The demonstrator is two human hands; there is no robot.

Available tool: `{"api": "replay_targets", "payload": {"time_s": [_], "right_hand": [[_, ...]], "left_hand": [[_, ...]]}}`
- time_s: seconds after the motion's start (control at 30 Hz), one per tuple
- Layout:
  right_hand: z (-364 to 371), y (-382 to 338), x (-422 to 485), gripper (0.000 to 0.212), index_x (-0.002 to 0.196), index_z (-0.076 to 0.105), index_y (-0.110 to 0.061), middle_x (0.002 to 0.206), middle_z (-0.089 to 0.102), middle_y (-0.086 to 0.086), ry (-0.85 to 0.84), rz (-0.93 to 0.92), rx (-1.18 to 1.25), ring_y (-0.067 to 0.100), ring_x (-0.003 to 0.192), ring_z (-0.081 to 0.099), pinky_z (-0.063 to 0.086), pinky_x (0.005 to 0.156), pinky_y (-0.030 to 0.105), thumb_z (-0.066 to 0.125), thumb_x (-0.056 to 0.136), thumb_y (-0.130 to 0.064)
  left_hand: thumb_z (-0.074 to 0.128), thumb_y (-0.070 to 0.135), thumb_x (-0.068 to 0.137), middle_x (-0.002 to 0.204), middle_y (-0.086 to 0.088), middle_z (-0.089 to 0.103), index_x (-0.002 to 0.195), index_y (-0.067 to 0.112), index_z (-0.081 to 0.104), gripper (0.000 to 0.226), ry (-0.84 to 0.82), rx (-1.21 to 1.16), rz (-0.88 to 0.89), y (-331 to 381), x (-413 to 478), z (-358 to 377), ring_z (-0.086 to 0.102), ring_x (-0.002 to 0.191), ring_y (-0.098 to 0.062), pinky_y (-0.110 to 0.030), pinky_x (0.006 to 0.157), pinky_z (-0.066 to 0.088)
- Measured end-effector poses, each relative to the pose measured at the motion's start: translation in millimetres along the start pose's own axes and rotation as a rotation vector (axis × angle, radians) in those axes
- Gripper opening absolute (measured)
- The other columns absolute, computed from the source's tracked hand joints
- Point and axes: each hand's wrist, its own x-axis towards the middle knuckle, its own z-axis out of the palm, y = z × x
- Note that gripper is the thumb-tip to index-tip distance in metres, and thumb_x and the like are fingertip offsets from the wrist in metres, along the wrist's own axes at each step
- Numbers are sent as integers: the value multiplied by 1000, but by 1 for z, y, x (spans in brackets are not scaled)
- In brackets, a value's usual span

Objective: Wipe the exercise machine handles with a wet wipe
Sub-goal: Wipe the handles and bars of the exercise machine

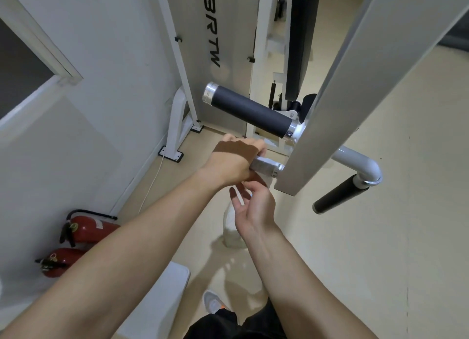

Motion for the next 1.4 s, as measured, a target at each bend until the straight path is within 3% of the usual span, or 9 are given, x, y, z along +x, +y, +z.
{"api": "replay_targets", "payload": {"time_s": [0.13, 0.27, 0.33, 0.47, 0.73, 0.9, 1.1, 1.3, 1.4], "right_hand": [[9, -10, 0, 45, 104, 68, -15, 102, 70, 2, -85, 1, 175, 18, 103, 55, 48, 103, 37, 38, 83, 11], [15, -18, -1, 22, 92, 57, -8, 106, 63, 7, -77, 72, 274, 18, 116, 60, 40, 112, 41, 40, 88, 5], [17, -18, 4, 18, 92, 53, -6, 107, 61, 6, -63, 86, 300, 19, 124, 60, 38, 115, 43, 40, 88, 5], [17, -19, 9, 20, 91, 55, -5, 107, 60, 8, -43, 90, 300, 20, 124, 60, 38, 115, 44, 39, 87, 7], [17, -19, 10, 31, 98, 64, -10, 111, 59, 7, -46, 108, 313, 21, 110, 59, 41, 109, 40, 40, 87, 6], [15, -20, 10, 48, 130, 60, -12, 123, 60, 6, -74, 115, 326, 19, 118, 58, 44, 103, 38, 40, 90, 4], [15, -22, 4, 45, 131, 60, -13, 127, 61, 6, -91, 100, 305, 18, 126, 56, 42, 107, 37, 43, 92, 2], [7, -28, -10, 28, 111, 63, -7, 128, 65, 12, -106, 52, 131, 22, 123, 61, 48, 101, 38, 43, 94, -1], [-11, -32, -30, 23, 112, 65, -10, 110, 71, 6, 27, -115, -222, 15, 98, 67, 53, 88, 35, 51, 94, -6]], "left_hand": [[74, 32, 76, 90, 10, 62, 97, 31, 56, 28, -266, -215, -119, -2, 3, -24, 58, 82, -12, -25, 67, 43], [66, 19, 84, 88, -5, 71, 92, 20, 74, 11, -340, -460, -215, -11, 18, -45, 68, 83, -19, -37, 76, 57], [58, 29, 95, 95, -9, 66, 102, 11, 71, 23, -271, -439, -330, -8, 29, -46, 64, 92, -27, -37, 77, 52], [46, 69, 92, 113, -18, 62, 127, 9, 56, 69, -534, -453, -553, 1, 48, -41, 63, 98, -30, -28, 69, 42], [70, 50, 86, 101, -4, 69, 90, 20, 68, 30, -701, -434, -465, -6, 64, -43, 65, 92, -21, -34, 77, 52], [72, 30, 87, 84, 6, 63, 67, 31, 66, 22, -585, -618, -352, -14, 51, -46, 59, 85, -14, -28, 71, 46], [71, 19, 86, 69, 10, 55, 72, 21, 51, 24, -280, -484, -176, 5, 19, -52, 52, 64, -6, -7, 47, 39], [69, 32, 87, 87, 12, 59, 107, 32, 55, 25, 7, -190, -156, 11, -3, -33, 58, 77, -11, -25, 61, 45], [62, 25, 88, 105, -1, 67, 117, 23, 63, 30, 189, 114, -22, 12, -14, -13, 62, 96, -24, -35, 74, 53]]}}
